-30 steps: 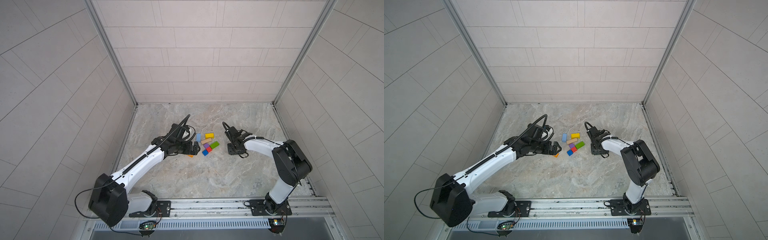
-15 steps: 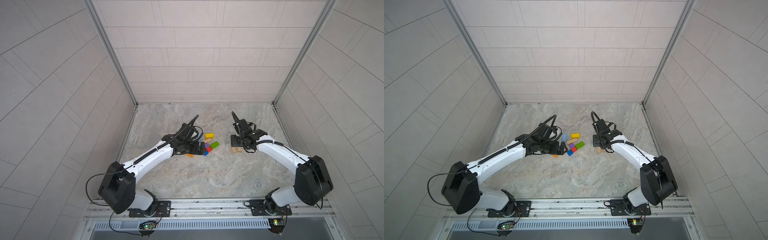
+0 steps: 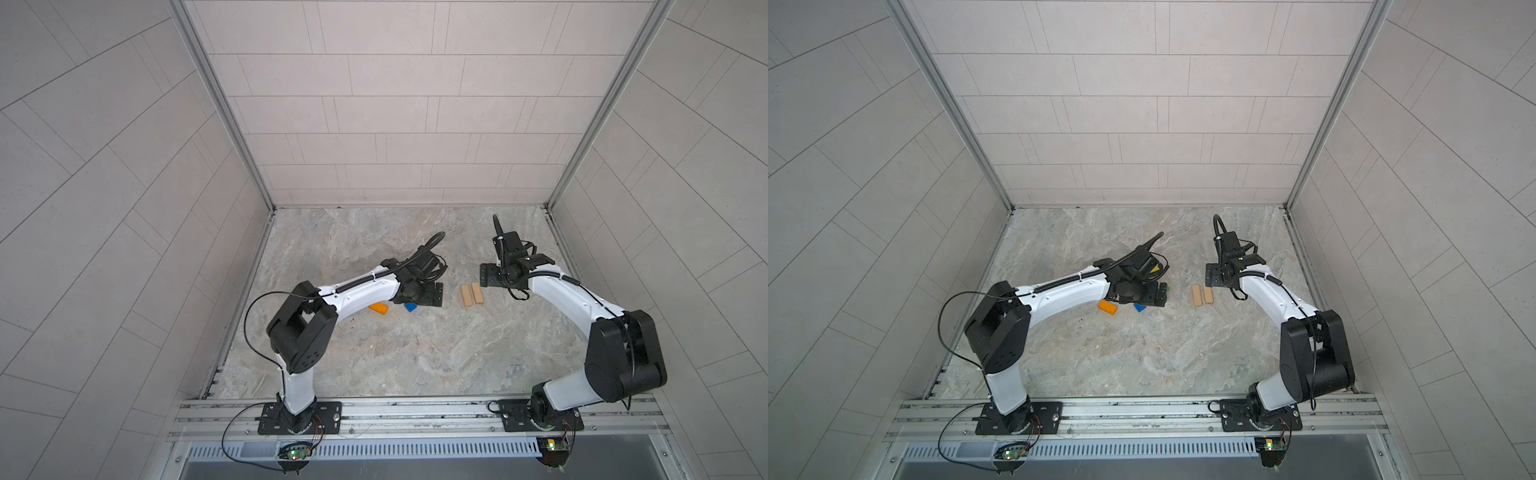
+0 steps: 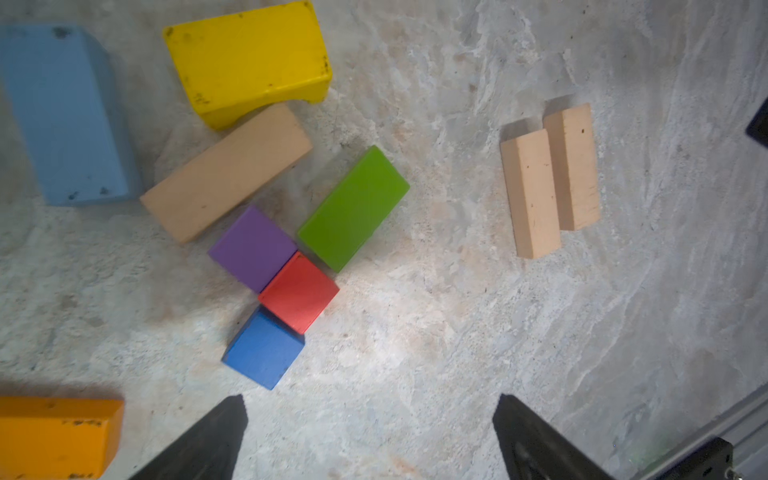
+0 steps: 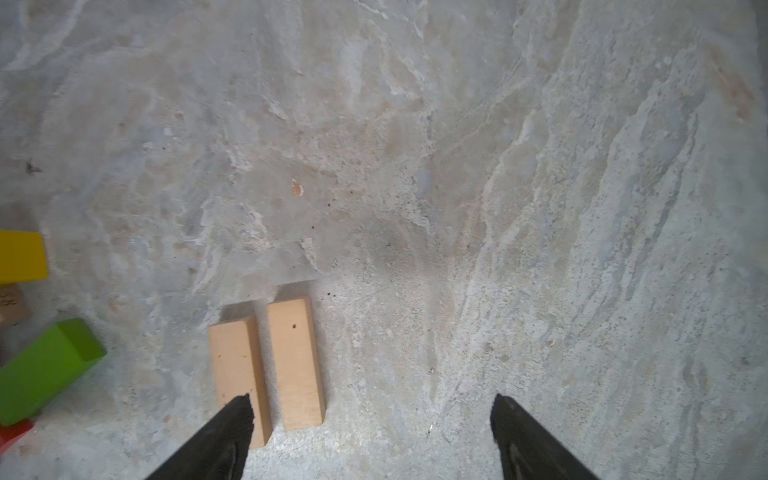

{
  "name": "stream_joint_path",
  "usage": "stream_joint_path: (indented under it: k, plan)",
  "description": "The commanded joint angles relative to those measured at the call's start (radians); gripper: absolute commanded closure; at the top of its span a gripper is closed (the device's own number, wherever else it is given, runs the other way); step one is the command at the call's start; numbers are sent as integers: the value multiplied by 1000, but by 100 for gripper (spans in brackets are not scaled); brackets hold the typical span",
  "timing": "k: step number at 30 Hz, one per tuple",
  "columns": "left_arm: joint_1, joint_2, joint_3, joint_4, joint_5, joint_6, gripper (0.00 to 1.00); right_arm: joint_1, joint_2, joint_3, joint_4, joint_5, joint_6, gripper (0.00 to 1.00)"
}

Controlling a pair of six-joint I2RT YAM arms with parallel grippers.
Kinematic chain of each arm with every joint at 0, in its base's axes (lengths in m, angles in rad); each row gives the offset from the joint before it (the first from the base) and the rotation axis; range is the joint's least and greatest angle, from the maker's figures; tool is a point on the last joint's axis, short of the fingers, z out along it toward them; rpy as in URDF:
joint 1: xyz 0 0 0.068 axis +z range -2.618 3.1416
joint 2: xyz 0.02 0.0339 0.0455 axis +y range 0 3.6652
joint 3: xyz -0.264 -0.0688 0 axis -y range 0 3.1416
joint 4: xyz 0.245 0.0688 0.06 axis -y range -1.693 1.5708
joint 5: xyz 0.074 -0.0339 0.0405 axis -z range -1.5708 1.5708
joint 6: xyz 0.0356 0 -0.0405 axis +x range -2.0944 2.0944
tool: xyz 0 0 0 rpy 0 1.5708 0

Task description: Build the wood block tower

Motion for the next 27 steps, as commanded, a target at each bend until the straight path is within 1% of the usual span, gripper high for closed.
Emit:
stream_joint_path:
  k: [1, 5, 7, 9, 10, 14, 21, 27]
  plan:
    - [-30, 67, 90, -81, -107, -37, 0, -31, 35, -20, 3, -26, 8, 9]
    - [-66, 156, 197, -149, -194, -38, 0, -45, 69, -41, 26, -11, 7, 8]
    - [-75, 199, 240, -167, -204, -61, 0, -55, 77, -50, 38, -8, 7, 8]
    - [-80, 234, 273, -176, -201, -69, 0, -63, 83, -55, 42, -2, 10, 8]
    - [-82, 247, 286, -178, -205, -97, 0, -67, 83, -55, 44, 2, 12, 7]
    - [-87, 296, 333, -180, -195, -136, 0, -83, 86, -69, 63, 9, 18, 7]
    - [-88, 381, 407, -161, -137, -173, 0, -91, 103, -81, 104, -33, 13, 7]
    - [-86, 420, 439, -153, -133, -185, 0, -93, 111, -87, 130, -67, 8, 6]
